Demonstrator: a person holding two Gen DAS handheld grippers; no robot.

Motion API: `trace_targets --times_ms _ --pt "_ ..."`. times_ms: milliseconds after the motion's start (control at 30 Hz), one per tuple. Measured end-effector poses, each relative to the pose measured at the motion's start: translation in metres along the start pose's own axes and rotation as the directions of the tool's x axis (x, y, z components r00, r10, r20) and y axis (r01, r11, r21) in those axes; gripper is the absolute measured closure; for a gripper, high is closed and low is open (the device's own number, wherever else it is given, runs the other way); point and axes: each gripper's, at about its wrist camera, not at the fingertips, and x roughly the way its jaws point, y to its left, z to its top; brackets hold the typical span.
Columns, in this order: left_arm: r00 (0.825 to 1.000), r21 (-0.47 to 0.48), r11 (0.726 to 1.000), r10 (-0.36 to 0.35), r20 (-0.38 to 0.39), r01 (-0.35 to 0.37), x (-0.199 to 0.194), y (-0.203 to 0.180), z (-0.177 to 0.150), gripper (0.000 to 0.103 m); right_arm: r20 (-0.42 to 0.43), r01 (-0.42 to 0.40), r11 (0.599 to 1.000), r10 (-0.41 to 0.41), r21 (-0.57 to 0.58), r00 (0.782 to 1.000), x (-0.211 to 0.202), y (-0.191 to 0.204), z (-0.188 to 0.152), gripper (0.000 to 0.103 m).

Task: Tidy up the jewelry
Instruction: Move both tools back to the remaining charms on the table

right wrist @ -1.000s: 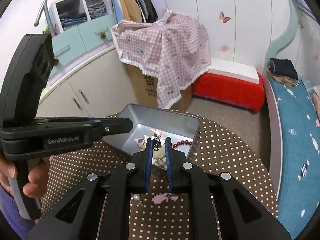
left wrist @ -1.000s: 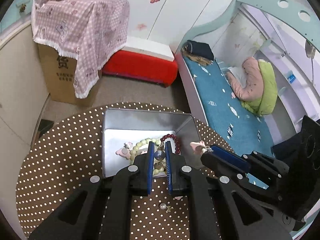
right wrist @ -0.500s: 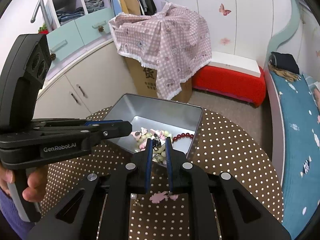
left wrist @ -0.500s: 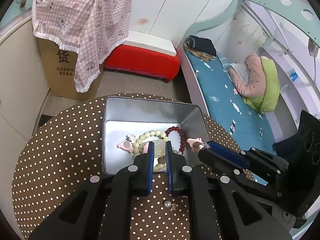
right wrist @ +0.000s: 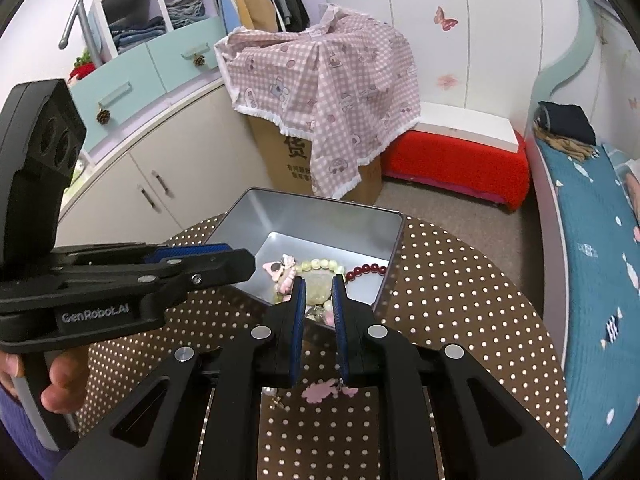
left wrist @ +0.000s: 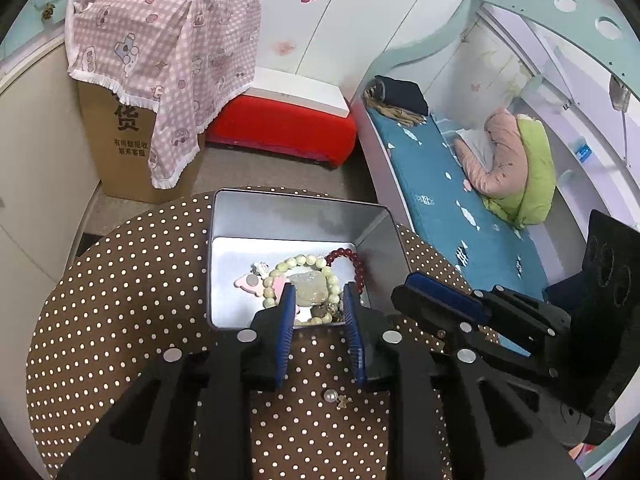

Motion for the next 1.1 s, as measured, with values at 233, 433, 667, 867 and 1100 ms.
trace_targets --times_ms 233,433,667,867,1100 --pt "0.999 0.036 0.999 -0.006 0.041 0.004 -0.017 -0.011 -0.019 0.065 0.024 0.002 1.000 -0.002 -0.008 1.000 -0.024 0.002 -0.010 0.085" --pt "0.996 0.057 0.998 0.011 0.087 -0.016 -0.030 -0.022 -0.040 0.065 0.039 0.031 0.999 -0.030 -0.028 0.999 -0.047 0.001 -0.032 0.065" --pt "0.994 0.070 0.996 0.040 0.102 -0.047 -0.025 -0.035 -0.073 0.065 0.011 0.042 0.999 -0.042 -0.013 0.999 -0.052 -0.009 -0.062 0.061" --pt "0.995 0.048 0.995 0.084 0.060 -0.087 0.000 -0.038 -0.097 0.065 -0.022 0.026 0.999 -0.026 0.021 0.999 -0.048 -0.024 -0.087 0.059" --pt "0.989 0.057 0.987 0.145 0.033 -0.147 0.028 -0.049 -0.108 0.065 -0.047 0.015 0.999 -0.013 0.047 0.999 -0.040 -0.039 -0.102 0.058"
